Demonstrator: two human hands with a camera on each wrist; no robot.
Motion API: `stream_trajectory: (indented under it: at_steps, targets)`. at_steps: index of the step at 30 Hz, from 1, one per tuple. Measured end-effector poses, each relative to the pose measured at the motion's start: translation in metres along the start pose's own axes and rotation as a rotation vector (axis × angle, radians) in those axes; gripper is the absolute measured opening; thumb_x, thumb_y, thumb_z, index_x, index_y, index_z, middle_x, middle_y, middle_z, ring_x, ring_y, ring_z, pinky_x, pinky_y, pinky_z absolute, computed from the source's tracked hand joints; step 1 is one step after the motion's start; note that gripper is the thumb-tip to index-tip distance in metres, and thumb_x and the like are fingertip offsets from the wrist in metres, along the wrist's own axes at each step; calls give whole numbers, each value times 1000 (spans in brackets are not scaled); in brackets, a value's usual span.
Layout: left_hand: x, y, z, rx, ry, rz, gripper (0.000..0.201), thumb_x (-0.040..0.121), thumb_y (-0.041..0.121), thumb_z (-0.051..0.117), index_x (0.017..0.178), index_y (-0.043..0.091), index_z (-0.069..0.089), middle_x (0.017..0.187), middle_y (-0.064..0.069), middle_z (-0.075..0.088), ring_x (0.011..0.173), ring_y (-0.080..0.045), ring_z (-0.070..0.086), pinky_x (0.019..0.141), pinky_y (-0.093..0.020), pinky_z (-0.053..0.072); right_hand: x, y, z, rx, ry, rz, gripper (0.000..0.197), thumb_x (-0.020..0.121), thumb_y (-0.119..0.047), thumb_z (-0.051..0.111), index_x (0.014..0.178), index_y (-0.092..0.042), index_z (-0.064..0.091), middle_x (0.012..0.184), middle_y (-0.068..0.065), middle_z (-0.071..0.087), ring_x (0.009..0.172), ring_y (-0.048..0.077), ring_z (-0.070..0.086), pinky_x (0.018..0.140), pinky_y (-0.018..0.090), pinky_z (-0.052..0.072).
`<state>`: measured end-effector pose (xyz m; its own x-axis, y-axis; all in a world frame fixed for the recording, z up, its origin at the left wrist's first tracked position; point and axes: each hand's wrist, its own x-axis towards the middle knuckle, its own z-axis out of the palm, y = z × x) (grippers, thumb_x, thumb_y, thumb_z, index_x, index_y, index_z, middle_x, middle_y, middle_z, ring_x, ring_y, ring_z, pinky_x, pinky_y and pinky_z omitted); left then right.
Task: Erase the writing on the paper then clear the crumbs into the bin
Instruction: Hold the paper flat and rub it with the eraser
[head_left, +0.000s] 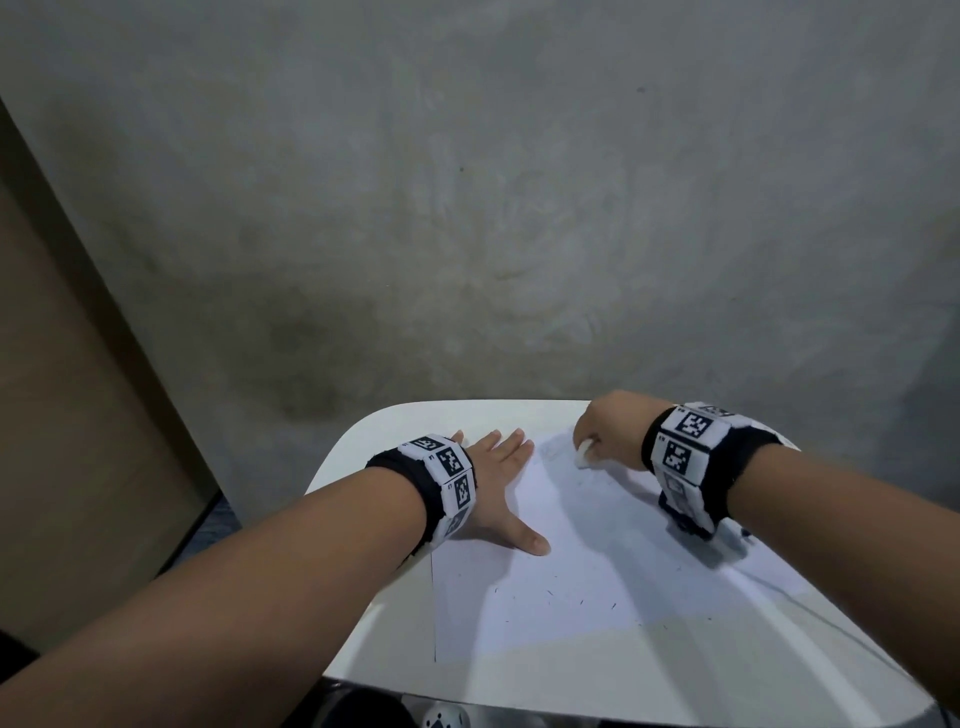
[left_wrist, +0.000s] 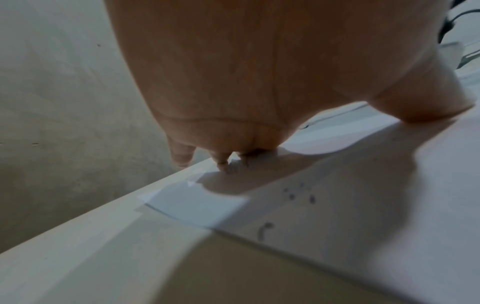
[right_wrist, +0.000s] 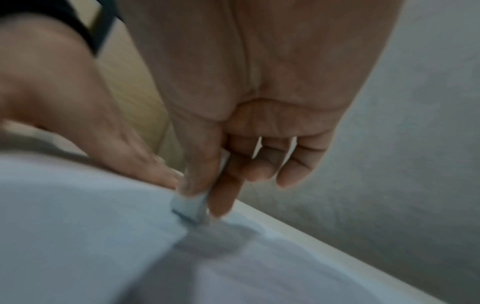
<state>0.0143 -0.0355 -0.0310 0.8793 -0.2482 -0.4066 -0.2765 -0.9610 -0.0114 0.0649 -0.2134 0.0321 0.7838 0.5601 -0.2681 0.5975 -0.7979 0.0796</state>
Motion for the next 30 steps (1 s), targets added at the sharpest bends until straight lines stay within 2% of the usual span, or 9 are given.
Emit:
stream_trajectory:
  at_steps: [3, 7, 10, 12, 15, 18, 22, 26, 30]
  targets:
    - [1, -2, -1, 5, -16, 1, 122, 74, 86, 50, 155, 25, -18, 162, 8, -23, 151, -15, -15, 121, -51, -6, -3, -12, 6, 63, -75, -123, 14, 79, -14, 59, 79, -24, 69, 72, -4, 59, 71, 17, 48, 65, 24, 40]
    - [1, -1, -1, 2, -15, -2, 122, 75, 85, 51, 156, 24, -18, 163, 9, -23, 151, -15, -15, 121, -51, -7, 2, 4, 0, 46, 16, 28, 7, 73, -5, 53, 76, -5, 59, 67, 10, 44, 68, 22, 32, 52, 23, 24]
    - [0, 0, -1, 6, -20, -3, 122, 75, 85, 50, 155, 25, -18, 162, 8, -24, 151, -15, -15, 121, -51, -7, -2, -11, 9, 44, -48, -81, 15, 78, -14, 59, 85, -17, 71, 78, 3, 65, 71, 20, 49, 63, 28, 44]
    - [0, 0, -2, 8, -20, -4, 122, 75, 85, 50, 155, 25, -19, 162, 8, -23, 151, -15, -15, 121, -51, -7, -1, -7, 5, 88, -79, -67, 12, 79, -14, 60, 79, -20, 70, 70, -2, 59, 71, 21, 49, 66, 27, 46]
    - [-1, 0, -3, 8, -19, -4, 122, 75, 85, 50, 155, 25, -18, 163, 9, -23, 151, -15, -15, 121, -51, -7, 3, 5, 1, 40, -19, 51, 20, 71, -5, 51, 56, -18, 45, 60, 4, 36, 71, 24, 31, 52, 24, 23]
    - [-1, 0, -2, 2, -22, -8, 122, 75, 85, 51, 155, 25, -18, 162, 9, -23, 151, -14, -15, 121, -50, -7, 1, -8, 7, 28, -76, 13, 12, 74, -12, 56, 70, -16, 66, 74, 10, 62, 68, 24, 43, 60, 24, 35]
    - [-1, 1, -4, 11, -21, -8, 122, 75, 84, 51, 155, 24, -18, 163, 8, -23, 151, -15, -14, 121, -52, -6, 12, -2, 2, -5, -51, 93, 10, 71, -13, 53, 63, -18, 53, 68, 6, 50, 67, 25, 42, 61, 28, 37]
    - [-3, 2, -4, 21, -20, -12, 120, 76, 84, 50, 156, 24, -17, 163, 8, -22, 151, -16, -14, 121, -51, -6, 17, -26, 7, -145, -55, 74, 8, 82, -18, 59, 77, -13, 61, 76, 4, 60, 74, 27, 56, 56, 23, 39]
    - [-3, 3, -6, 30, -24, -9, 120, 76, 85, 49, 156, 25, -18, 163, 8, -23, 151, -16, -14, 121, -52, -6, 18, -20, 2, -165, -33, 147, 26, 82, -17, 60, 61, -11, 47, 62, 0, 49, 70, 27, 52, 59, 23, 42]
